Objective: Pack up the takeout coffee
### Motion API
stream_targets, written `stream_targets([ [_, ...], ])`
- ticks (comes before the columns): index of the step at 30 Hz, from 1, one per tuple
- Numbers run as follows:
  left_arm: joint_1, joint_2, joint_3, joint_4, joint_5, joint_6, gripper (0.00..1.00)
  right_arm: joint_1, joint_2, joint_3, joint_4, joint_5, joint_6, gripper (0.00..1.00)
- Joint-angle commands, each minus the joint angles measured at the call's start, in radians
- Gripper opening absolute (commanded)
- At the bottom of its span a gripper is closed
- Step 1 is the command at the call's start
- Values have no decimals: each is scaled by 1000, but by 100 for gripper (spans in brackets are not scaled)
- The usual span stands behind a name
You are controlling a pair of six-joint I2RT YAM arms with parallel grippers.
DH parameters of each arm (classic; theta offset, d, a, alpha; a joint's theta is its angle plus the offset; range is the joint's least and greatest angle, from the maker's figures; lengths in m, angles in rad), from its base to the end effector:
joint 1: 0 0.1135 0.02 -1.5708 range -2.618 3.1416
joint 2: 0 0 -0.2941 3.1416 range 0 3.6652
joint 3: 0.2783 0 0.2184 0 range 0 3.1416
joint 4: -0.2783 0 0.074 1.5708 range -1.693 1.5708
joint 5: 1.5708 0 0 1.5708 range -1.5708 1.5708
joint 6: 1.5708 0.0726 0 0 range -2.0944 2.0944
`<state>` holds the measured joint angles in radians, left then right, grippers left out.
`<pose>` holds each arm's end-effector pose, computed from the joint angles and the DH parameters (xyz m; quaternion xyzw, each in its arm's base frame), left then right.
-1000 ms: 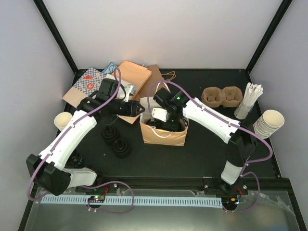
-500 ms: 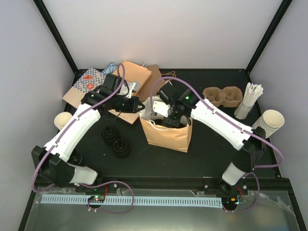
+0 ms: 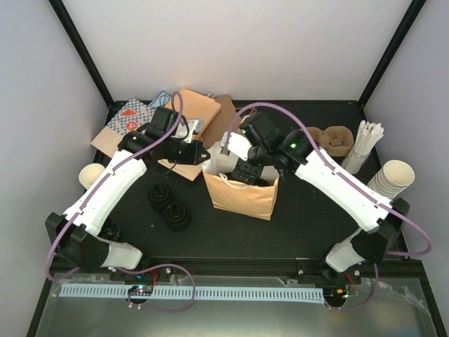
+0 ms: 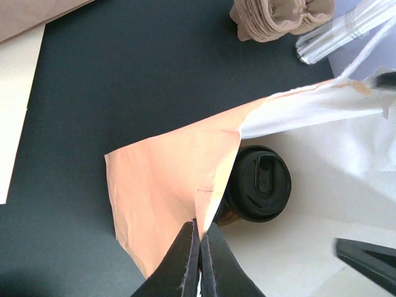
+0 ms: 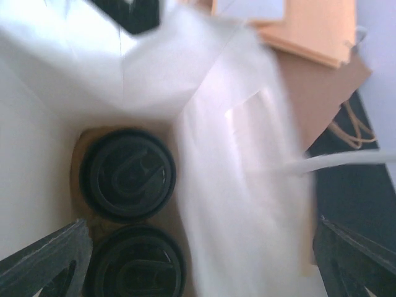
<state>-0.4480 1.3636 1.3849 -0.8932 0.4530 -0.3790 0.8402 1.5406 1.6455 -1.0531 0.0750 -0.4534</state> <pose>0.2186 -0.1403 0.3591 0.1084 0.9124 -0.3273 0.2207 0.2036 0.2191 0.3702 -0.5641 0.7661 0.0238 0.3072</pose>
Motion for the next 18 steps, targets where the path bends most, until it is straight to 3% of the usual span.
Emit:
stream_targets([
  [1, -20, 0, 29, -14, -31, -20, 2, 4, -92, 16, 125, -42, 43, 100],
  [13, -40, -28, -23, 52, -27, -79, 2, 4, -322, -76, 390, -6, 183, 100],
  [18, -40, -55, -49, 103, 5, -98, 2, 4, -441, -133, 406, 94, 355, 100],
])
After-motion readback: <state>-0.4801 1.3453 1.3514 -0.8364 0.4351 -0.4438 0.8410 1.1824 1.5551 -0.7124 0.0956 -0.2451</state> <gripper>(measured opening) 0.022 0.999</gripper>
